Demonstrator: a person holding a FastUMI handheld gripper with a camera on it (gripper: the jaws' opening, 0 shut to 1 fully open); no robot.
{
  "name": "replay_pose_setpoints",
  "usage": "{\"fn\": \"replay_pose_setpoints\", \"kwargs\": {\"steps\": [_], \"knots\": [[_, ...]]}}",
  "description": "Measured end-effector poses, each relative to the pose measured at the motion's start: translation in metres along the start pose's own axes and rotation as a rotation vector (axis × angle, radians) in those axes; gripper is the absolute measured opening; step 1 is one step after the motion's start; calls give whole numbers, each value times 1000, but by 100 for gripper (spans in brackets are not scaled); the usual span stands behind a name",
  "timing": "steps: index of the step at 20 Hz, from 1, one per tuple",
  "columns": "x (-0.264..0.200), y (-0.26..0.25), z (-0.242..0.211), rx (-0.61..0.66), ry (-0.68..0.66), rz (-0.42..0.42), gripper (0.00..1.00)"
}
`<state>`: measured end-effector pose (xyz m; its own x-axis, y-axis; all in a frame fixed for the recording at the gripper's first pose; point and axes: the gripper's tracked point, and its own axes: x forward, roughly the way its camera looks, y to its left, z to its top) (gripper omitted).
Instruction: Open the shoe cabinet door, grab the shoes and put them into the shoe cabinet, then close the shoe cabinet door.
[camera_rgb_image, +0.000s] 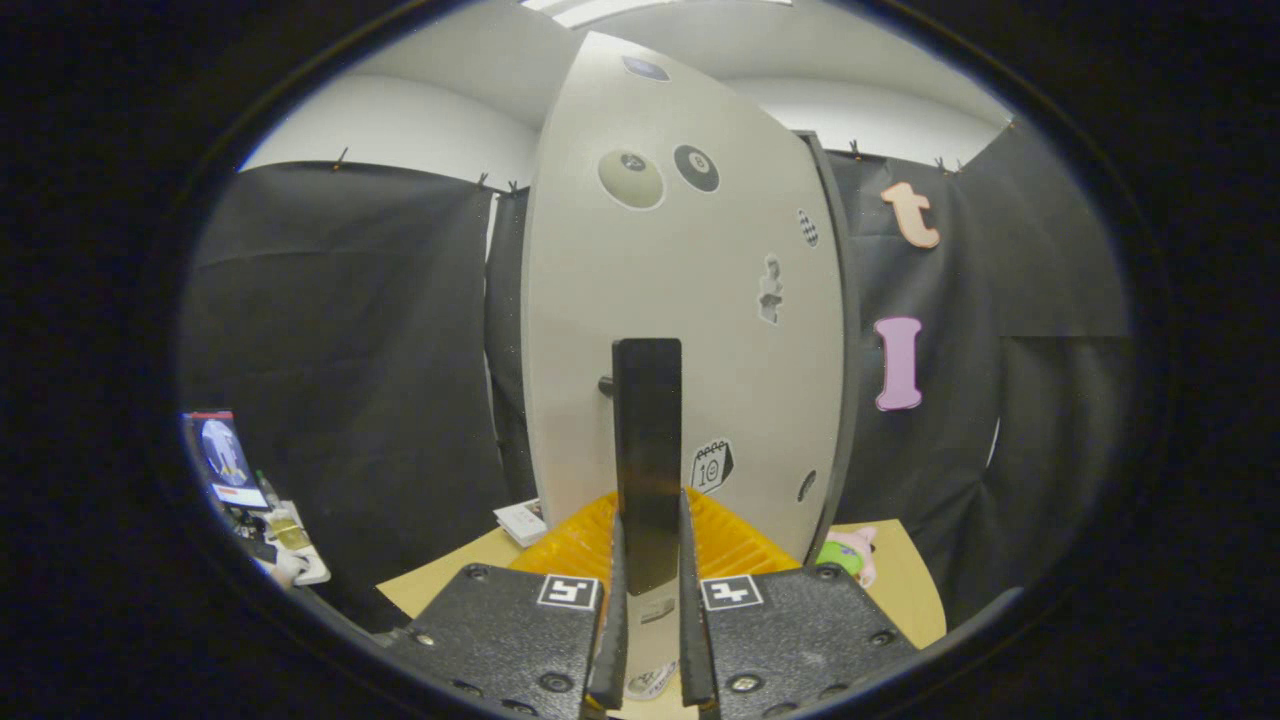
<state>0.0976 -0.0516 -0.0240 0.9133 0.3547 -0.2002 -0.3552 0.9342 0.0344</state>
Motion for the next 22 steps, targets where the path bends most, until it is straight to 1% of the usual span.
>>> {"fn": "replay_pose_setpoints", "kwargs": {"steps": [8, 11, 14, 16, 17, 19, 22], "knots": [[-29, -40, 0, -15, -38, -121, 23], [-39, -61, 3, -40, -63, -201, 20], [-47, -93, 9, -68, -99, -300, 18], [-60, -120, 12, -63, -108, -366, 17], [-66, -134, 14, -61, -122, -387, 10], [-72, -145, 14, -14, -117, -351, 4], [-71, -154, 12, 9, -107, -314, 4]]}}
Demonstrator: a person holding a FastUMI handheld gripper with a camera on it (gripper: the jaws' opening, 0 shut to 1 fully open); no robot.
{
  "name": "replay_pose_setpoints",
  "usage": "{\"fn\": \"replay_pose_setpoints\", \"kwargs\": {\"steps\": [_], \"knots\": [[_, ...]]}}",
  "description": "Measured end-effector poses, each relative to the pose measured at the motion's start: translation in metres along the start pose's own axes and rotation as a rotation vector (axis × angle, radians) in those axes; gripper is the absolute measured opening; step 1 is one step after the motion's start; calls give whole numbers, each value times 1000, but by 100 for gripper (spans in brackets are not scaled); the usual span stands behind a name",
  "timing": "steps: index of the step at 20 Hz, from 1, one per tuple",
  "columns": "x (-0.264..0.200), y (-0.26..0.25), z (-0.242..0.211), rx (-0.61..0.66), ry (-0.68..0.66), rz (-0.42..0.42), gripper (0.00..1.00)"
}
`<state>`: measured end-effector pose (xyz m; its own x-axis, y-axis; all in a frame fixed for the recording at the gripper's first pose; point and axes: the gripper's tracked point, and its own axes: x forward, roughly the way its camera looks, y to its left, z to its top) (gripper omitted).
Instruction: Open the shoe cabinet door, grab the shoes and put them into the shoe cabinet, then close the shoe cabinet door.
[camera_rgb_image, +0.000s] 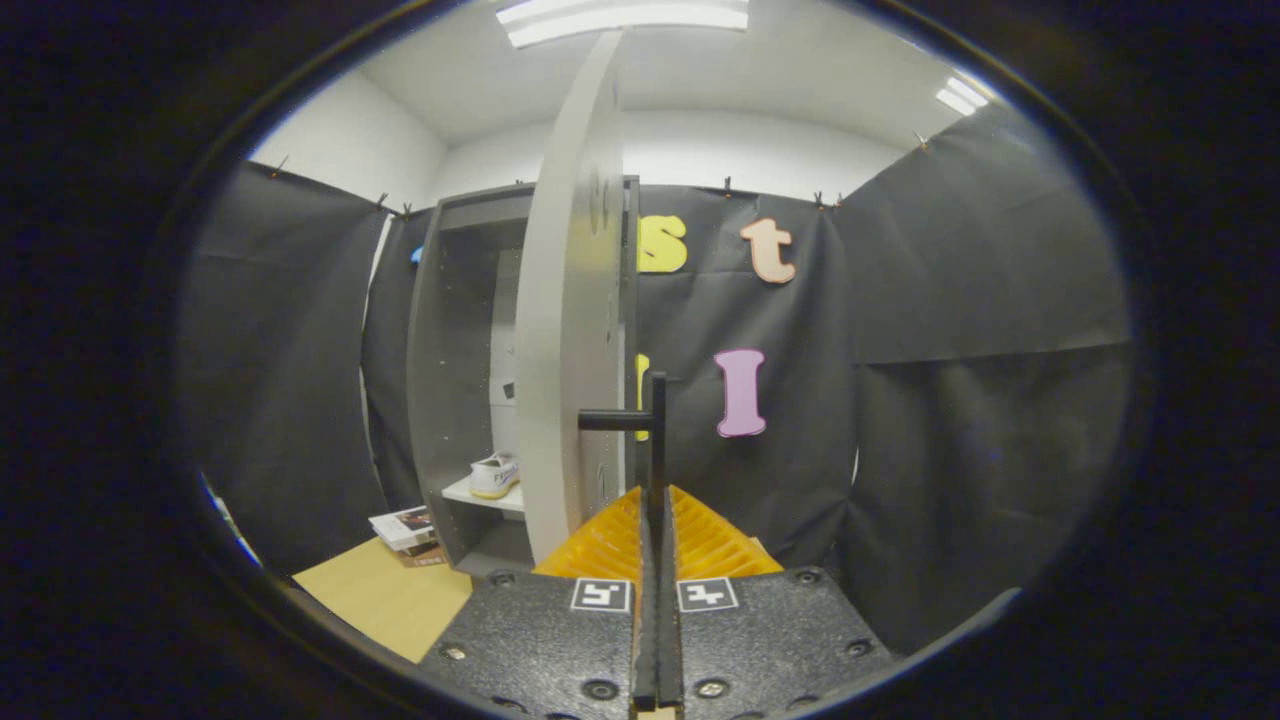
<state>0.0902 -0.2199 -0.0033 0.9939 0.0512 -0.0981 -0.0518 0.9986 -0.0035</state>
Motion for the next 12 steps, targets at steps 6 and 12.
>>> {"fn": "replay_pose_setpoints", "kwargs": {"steps": [6, 12], "knots": [[-21, 0, 5, -37, -34, -21, 6], [-64, -1, 12, -45, -70, -92, 67]]}}
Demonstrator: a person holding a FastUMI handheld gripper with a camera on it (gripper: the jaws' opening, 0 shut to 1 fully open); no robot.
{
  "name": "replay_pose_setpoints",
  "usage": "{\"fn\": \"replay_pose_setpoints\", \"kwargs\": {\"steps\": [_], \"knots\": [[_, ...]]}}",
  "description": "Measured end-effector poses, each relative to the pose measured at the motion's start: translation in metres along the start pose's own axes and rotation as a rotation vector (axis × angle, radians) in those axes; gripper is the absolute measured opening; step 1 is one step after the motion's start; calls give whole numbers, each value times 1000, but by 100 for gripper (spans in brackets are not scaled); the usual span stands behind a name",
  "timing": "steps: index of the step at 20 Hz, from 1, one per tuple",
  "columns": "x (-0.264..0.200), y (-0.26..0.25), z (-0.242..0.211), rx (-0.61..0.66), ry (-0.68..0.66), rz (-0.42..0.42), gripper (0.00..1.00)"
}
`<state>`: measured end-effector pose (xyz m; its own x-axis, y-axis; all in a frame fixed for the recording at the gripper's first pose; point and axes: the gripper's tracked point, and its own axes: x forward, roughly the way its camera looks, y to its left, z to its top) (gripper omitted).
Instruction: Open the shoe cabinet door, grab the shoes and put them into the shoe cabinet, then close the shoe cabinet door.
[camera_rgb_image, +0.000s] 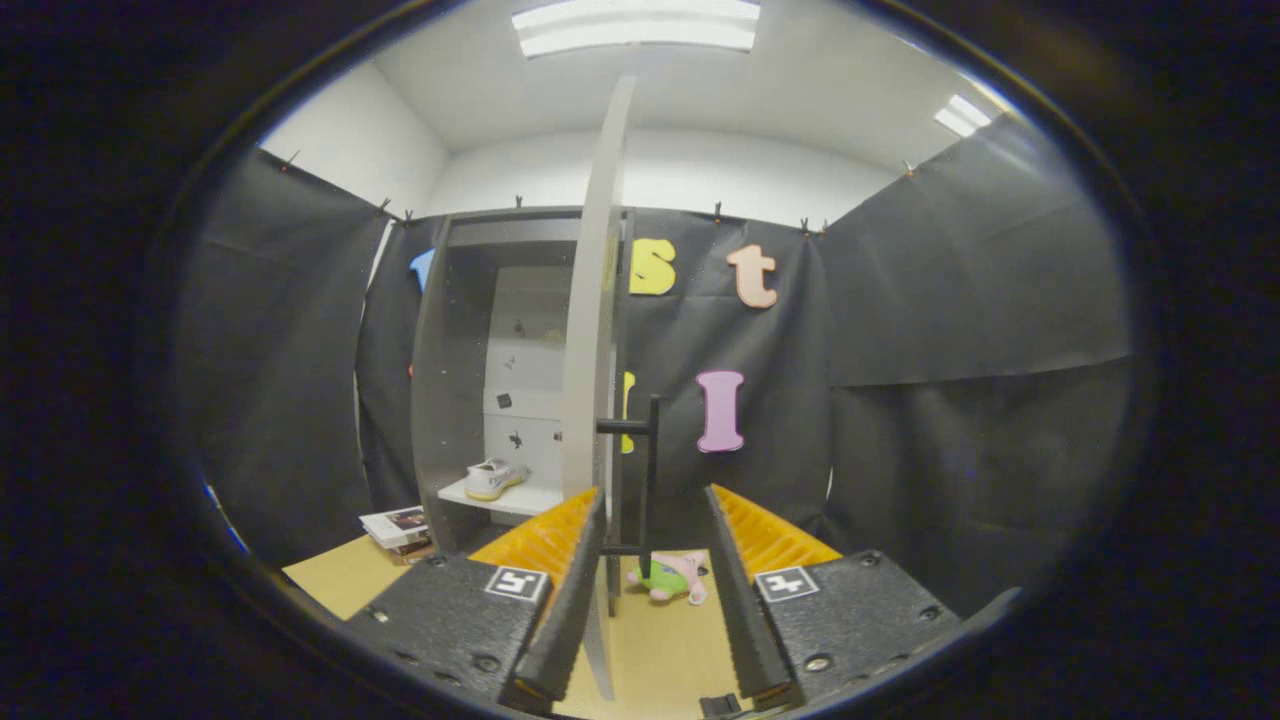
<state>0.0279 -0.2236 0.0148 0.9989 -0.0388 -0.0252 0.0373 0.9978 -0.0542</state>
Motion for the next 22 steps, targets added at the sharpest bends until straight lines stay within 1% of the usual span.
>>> {"fn": "replay_pose_setpoints", "kwargs": {"steps": [1, 3, 4, 6, 8, 12, 14, 16, 20, 22], "knots": [[-8, 4, 1, -1, -10, 0, 81], [-18, 12, 0, -9, -26, 6, 96], [-22, 14, -1, -9, -32, -2, 100], [-28, 23, -9, 13, -35, -15, 100], [-36, 43, -27, 49, -2, 6, 100], [-49, 104, -64, 120, 64, 142, 100], [-50, 131, -91, 130, 119, 197, 100], [-44, 154, -112, 119, 151, 230, 100], [-29, 186, -164, 78, 174, 206, 100], [-20, 205, -191, 61, 204, 207, 100]]}}
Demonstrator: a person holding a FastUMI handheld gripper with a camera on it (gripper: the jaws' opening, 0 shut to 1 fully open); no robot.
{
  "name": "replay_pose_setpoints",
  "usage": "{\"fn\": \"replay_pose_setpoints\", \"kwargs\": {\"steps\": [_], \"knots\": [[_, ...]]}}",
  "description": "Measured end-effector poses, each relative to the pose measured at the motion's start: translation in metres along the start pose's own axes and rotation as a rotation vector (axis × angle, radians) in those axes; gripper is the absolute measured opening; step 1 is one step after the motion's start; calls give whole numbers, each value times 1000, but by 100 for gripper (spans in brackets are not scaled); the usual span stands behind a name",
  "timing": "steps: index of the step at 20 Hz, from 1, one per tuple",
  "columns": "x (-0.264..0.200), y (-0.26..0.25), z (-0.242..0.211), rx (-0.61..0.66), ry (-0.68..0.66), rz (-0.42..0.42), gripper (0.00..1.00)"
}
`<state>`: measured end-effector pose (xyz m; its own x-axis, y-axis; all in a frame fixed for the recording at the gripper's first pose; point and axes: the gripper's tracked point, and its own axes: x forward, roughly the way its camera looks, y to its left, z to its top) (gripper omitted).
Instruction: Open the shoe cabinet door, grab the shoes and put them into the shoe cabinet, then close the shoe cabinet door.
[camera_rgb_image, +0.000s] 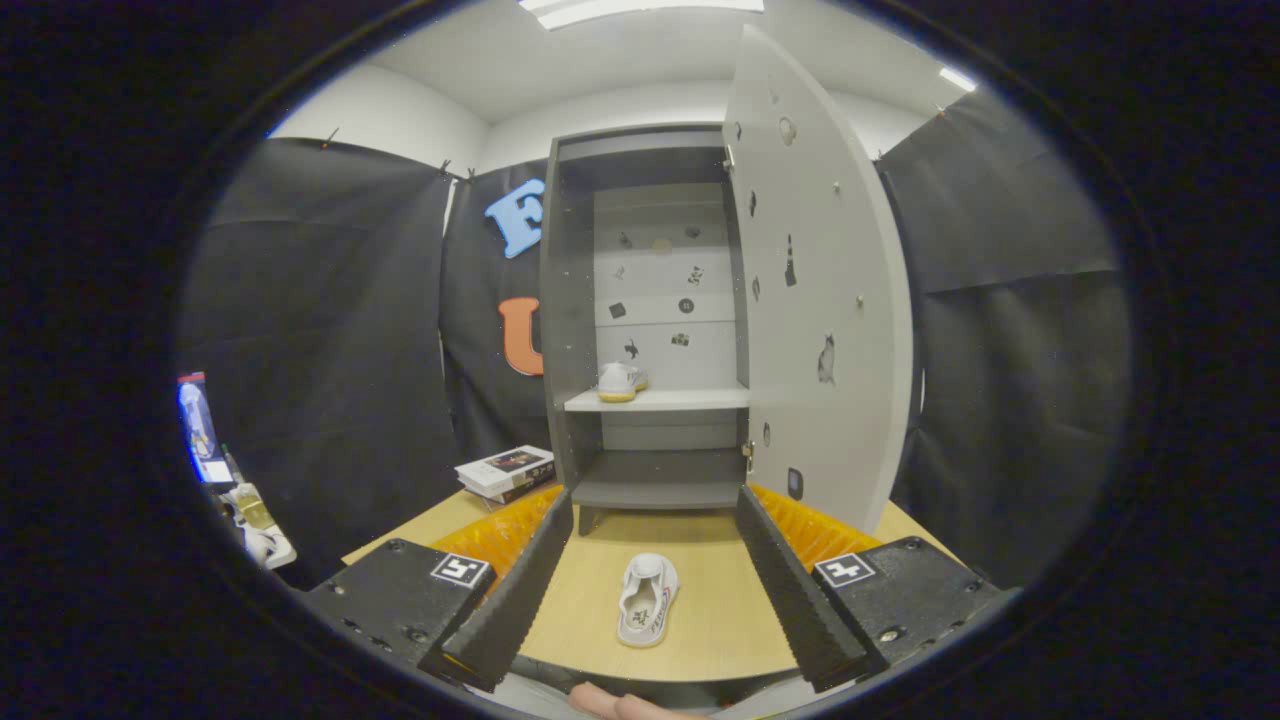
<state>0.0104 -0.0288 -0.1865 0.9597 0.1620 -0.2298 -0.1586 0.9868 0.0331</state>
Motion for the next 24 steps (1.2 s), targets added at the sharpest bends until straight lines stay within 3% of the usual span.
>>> {"fn": "replay_pose_setpoints", "kwargs": {"steps": [6, 12, 18, 21, 24], "knots": [[58, 38, -79, 16, 108, 41, 100], [130, 42, -179, 41, 252, -42, 100], [181, 38, -231, 127, 348, -76, 100], [202, 45, -250, 144, 381, -62, 95], [223, 35, -256, 148, 359, -112, 83]]}}
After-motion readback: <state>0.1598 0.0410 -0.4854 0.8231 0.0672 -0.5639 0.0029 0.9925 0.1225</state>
